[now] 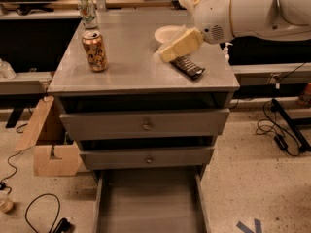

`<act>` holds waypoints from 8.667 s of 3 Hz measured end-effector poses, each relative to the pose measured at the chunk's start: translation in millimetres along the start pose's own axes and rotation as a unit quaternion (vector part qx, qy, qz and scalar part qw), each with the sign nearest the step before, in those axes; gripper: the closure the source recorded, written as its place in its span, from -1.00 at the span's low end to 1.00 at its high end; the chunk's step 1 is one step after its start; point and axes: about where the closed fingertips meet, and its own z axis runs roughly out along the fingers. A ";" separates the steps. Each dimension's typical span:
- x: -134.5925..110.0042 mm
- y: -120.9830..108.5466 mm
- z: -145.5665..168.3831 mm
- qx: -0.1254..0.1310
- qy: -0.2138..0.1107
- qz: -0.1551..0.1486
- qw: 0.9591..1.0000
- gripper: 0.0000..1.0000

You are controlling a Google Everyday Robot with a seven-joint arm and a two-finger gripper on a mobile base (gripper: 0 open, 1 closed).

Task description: Place orange can into bottom drawer

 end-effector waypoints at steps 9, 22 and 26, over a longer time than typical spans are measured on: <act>17.3 1.3 319.9 -0.055 -0.143 0.141 0.978 0.29; 294.9 313.7 231.4 -0.108 -0.245 0.136 0.954 1.00; 527.7 383.8 341.3 -0.153 -0.178 0.222 0.947 1.00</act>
Offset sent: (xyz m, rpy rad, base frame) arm 0.0981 0.1062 -0.0545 0.2149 0.1334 0.0663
